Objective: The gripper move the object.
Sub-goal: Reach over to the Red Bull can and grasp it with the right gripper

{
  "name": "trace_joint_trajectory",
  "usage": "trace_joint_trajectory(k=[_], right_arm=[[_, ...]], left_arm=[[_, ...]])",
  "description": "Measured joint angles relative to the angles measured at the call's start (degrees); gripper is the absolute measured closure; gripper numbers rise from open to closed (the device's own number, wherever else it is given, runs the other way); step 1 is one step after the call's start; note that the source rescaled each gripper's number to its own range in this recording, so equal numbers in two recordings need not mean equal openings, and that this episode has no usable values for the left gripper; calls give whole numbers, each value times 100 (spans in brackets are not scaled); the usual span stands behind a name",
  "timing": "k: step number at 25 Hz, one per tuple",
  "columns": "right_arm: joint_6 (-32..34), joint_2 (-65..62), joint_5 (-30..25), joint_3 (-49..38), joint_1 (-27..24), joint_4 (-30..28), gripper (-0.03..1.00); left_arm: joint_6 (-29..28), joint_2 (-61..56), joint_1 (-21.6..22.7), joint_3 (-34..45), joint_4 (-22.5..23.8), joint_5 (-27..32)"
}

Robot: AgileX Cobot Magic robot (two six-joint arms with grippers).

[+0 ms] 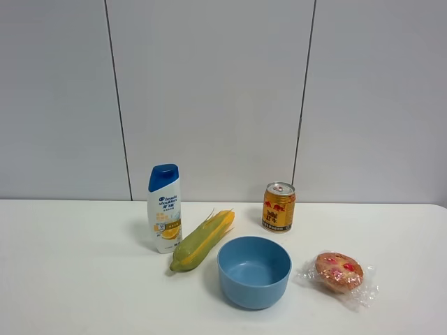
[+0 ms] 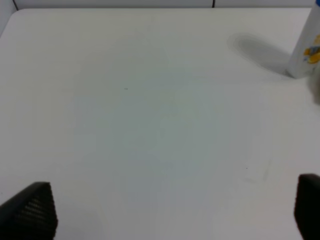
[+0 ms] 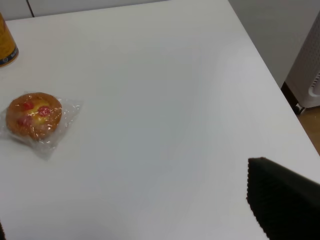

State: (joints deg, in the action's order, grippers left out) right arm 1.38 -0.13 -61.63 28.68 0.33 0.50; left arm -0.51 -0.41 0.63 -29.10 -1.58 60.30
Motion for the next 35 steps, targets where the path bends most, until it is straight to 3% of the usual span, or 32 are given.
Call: trace_joint_trajectory(k=[10, 18, 26, 35], right_arm=[[5, 0, 0, 0, 0, 292, -1], [-1247, 1188, 218, 285, 0, 1321, -1], [-2057, 2638, 1143, 1112, 0, 2185, -1], [-3031, 4129, 1709, 1146, 0, 3253, -2]], left_arm=[[0, 0, 0, 0, 0, 0], [0, 0, 0, 0, 0, 0], [0, 0, 0, 0, 0, 0], [0, 0, 0, 0, 0, 0]])
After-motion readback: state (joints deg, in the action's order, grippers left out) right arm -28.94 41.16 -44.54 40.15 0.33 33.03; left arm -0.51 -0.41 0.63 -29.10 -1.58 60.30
